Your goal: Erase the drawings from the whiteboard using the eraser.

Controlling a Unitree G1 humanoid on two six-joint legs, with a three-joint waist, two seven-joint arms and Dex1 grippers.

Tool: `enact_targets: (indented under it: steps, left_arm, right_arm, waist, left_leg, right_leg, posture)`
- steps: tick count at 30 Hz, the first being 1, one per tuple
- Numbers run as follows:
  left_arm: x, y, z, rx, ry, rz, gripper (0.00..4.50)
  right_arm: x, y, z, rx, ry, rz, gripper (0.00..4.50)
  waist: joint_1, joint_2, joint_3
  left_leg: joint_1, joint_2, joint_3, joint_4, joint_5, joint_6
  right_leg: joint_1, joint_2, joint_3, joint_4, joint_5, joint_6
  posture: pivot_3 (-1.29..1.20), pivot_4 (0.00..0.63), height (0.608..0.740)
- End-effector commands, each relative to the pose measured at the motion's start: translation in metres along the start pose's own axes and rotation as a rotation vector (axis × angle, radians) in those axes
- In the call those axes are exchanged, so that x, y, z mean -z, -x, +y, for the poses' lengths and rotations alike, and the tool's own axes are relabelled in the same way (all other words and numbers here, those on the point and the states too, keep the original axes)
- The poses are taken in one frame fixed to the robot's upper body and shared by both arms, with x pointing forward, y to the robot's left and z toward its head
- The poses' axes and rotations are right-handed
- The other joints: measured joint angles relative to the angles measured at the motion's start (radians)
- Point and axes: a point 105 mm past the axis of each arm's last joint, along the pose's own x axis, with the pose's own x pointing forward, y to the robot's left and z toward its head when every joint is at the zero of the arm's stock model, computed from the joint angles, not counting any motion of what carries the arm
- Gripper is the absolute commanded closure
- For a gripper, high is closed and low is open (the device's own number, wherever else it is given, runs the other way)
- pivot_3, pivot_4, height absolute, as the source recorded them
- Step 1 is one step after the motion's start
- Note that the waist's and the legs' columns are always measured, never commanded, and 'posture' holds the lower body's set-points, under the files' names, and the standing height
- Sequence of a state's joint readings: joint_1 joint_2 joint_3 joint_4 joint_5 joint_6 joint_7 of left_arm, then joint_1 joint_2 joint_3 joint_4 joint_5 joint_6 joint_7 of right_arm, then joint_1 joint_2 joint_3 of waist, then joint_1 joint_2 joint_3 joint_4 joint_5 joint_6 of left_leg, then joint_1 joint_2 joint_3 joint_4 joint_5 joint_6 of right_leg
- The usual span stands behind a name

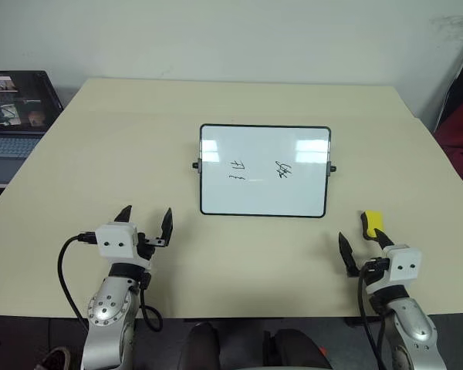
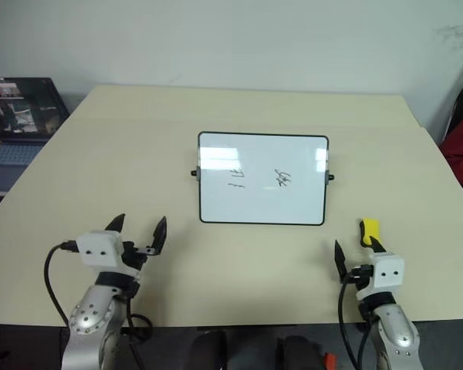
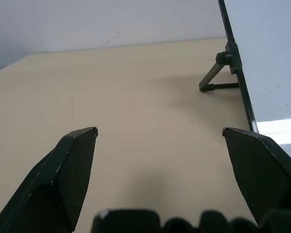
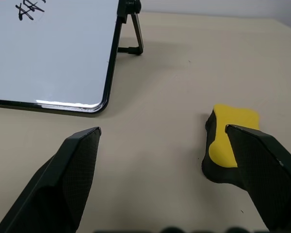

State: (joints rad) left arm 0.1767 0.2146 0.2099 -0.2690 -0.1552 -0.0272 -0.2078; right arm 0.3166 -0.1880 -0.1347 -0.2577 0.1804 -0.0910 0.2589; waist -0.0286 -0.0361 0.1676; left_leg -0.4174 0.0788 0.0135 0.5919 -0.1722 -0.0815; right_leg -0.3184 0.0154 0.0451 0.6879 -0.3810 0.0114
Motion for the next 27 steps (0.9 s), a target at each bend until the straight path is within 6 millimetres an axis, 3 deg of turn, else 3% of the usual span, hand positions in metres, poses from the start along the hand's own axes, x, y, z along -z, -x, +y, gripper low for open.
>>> enact_targets:
  steps: [1, 5, 10, 14, 18, 20, 25, 27]
  left_arm:
    - [-0.016, -0.001, 0.006, -0.011, -0.019, -0.056, 0.00]
    - [-0.012, 0.003, 0.009, -0.032, -0.016, -0.042, 0.00]
    - [-0.015, 0.008, 0.009, -0.020, -0.002, -0.045, 0.00]
    - [-0.021, 0.009, 0.015, 0.008, 0.019, -0.066, 0.00]
    - [-0.034, 0.008, 0.027, 0.053, 0.018, -0.065, 0.00]
    - [-0.053, 0.003, 0.018, 0.169, 0.039, -0.078, 0.00]
    - [-0.073, -0.006, -0.003, 0.422, 0.039, -0.053, 0.00]
    - [-0.086, -0.010, -0.021, 0.586, 0.029, -0.049, 0.00]
  right_arm:
    - [-0.018, -0.002, -0.003, 0.000, 0.006, -0.059, 0.02]
    - [-0.014, 0.000, -0.009, 0.032, 0.046, -0.041, 0.02]
    - [-0.020, 0.003, -0.003, -0.001, 0.063, -0.042, 0.02]
    - [-0.015, -0.003, 0.007, -0.042, 0.068, -0.017, 0.02]
    - [-0.019, -0.011, 0.001, -0.009, 0.128, -0.033, 0.02]
    - [-0.030, -0.012, -0.005, 0.009, 0.132, -0.066, 0.02]
    - [-0.039, -0.013, -0.018, 0.092, 0.104, -0.087, 0.02]
    - [-0.044, -0.016, -0.024, 0.118, 0.088, -0.087, 0.02]
  waist:
    - [0.000, 0.000, 0.000]
    - [0.000, 0.000, 0.000]
    - [0.000, 0.000, 0.000]
    - [0.000, 0.000, 0.000]
    - [-0.001, 0.000, 0.000]
    - [-0.001, 0.000, 0.000]
    - [0.004, 0.000, 0.001]
    - [0.003, 0.000, 0.002]
  left_leg:
    - [0.000, 0.000, 0.000, 0.000, 0.000, 0.000]
    - [0.000, 0.000, 0.000, 0.000, 0.000, 0.000]
    - [0.000, 0.000, 0.000, 0.000, 0.000, 0.000]
    - [0.000, 0.000, 0.000, 0.000, 0.000, 0.000]
    - [0.000, 0.000, 0.000, 0.000, 0.000, 0.000]
    - [0.000, 0.000, 0.000, 0.000, 0.000, 0.000]
    - [-0.001, 0.000, -0.001, 0.000, 0.000, 0.000]
    - [0.000, 0.000, -0.001, 0.000, 0.000, 0.000]
  right_leg:
    - [0.000, 0.000, 0.000, 0.000, 0.000, 0.000]
    - [0.000, 0.000, 0.000, 0.000, 0.000, 0.000]
    - [0.000, 0.000, 0.000, -0.001, 0.000, 0.000]
    - [0.000, 0.000, 0.000, 0.000, 0.000, 0.000]
    - [0.000, 0.000, 0.000, 0.000, 0.000, 0.000]
    - [0.000, 0.000, 0.000, -0.001, 0.000, 0.000]
    - [0.000, 0.000, -0.001, -0.001, 0.000, 0.000]
    - [0.000, 0.000, -0.001, 0.000, 0.000, 0.000]
  posture:
    - [0.00, 0.150, 0.740]
    - [0.00, 0.150, 0.740]
    - [0.00, 0.150, 0.740]
    - [0.00, 0.150, 0.740]
    - [0.00, 0.150, 0.740]
    - [0.00, 0.150, 0.740]
    - [0.00, 0.150, 0.740]
    - [0.00, 0.150, 0.740]
